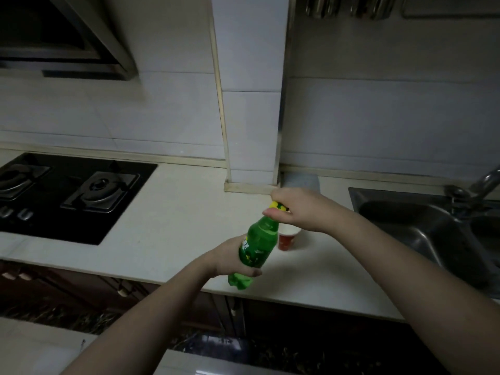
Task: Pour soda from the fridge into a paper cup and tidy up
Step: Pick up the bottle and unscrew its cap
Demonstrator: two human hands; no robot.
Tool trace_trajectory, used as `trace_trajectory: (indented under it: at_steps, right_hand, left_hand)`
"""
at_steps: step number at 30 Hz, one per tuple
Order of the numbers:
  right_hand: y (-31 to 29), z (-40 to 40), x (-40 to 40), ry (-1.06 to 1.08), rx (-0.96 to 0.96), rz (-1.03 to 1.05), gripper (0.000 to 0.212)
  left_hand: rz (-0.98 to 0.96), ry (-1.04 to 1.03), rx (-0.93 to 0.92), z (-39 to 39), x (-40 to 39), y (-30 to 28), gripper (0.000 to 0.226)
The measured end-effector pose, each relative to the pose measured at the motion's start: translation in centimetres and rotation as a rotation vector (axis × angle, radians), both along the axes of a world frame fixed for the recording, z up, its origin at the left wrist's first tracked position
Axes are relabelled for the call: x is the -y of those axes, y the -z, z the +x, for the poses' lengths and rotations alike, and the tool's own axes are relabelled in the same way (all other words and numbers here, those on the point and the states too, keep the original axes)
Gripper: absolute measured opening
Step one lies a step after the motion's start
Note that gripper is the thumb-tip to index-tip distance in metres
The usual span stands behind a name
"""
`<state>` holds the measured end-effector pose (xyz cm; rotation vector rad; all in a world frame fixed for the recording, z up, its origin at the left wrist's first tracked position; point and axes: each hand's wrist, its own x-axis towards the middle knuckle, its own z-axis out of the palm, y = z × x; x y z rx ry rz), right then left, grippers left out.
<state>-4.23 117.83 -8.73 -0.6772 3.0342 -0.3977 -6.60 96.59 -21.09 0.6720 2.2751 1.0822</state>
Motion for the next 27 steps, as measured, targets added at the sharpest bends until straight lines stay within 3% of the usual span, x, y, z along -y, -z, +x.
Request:
trace_trajectory:
  at_steps: [6,11,17,22,27]
  right_hand:
    - [1.2,-0.4,-2.1,-0.063,-0.029,0.054,0.039]
    - [3.3,-1.8,-1.5,0.386,-0.124,0.068,0.055]
    - [3.6,-3.9,-0.8,0.764,0.036,-0.055,0.079]
    - [3.5,-5.6,-1.4,0.675,0.217,-0.144,0.059]
    - [4.2,-6.5,-1.9,0.513,0.124,-0.145,0.058]
  left_hand:
    - [0.015,-0.137,-0.062,0.2,-1.1,1.4,0.062]
    - [-0.006,-0.335,-0.198,-0.7,-2.4,1.8,0.053]
    - [-0.085,-0.452,-0.403,-2.8,-3.2,2.6,0.061]
    - [-0.038,-0.315,-0.297,-5.4,-3.2,2.7,0.059]
    - [-0.008,-0.179,-0.195,-7.4,-3.0,3.0,0.059]
